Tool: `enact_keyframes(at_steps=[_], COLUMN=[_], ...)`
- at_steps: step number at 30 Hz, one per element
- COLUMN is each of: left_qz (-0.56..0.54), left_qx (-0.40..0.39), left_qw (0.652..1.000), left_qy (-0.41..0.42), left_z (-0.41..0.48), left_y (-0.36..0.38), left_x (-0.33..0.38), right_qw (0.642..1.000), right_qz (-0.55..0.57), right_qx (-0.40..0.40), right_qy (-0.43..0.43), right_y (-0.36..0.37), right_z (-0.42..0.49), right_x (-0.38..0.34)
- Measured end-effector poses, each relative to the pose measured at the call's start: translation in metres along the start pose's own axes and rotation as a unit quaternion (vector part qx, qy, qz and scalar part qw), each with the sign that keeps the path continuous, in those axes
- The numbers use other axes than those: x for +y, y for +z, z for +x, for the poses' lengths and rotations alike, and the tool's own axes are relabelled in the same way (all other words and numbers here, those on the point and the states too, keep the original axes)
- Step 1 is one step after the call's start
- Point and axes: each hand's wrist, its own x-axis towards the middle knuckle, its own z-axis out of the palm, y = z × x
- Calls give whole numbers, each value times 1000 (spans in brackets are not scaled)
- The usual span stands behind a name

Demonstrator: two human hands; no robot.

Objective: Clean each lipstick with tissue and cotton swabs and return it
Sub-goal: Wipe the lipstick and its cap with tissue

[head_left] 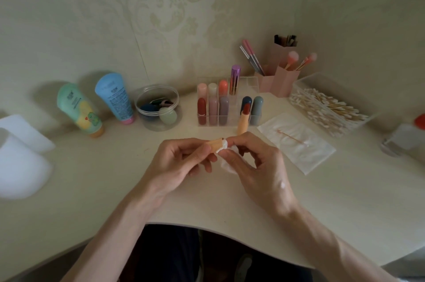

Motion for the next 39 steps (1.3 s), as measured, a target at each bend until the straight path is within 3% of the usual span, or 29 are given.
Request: enact_keyframes(at_steps=[5, 13, 22, 29, 34, 39], left_qz=[-33, -16, 118, 250, 93, 95], left_qx=[11, 33, 65, 101, 25, 19], left_qw=[999, 997, 978, 927, 993, 990], left_qy=[20, 69, 161, 261, 74, 102], left_z=[0, -1, -4, -3, 0, 5], left_y=[-3, -3, 0, 1, 5, 0], left_x=[-3, -6, -10, -16, -5, -12], right_qw=[994, 998, 988, 977, 995, 997], right_qz=[90, 55, 117, 147, 69, 22], right_qx=[-34, -28, -55, -69, -38, -43], right_qy=[42, 25, 84, 141, 68, 52], right_y=[-5, 1, -2, -6, -3, 1], right_z=[3, 1, 2, 4, 4, 0], right_x=[-1, 4, 6, 3, -2, 3])
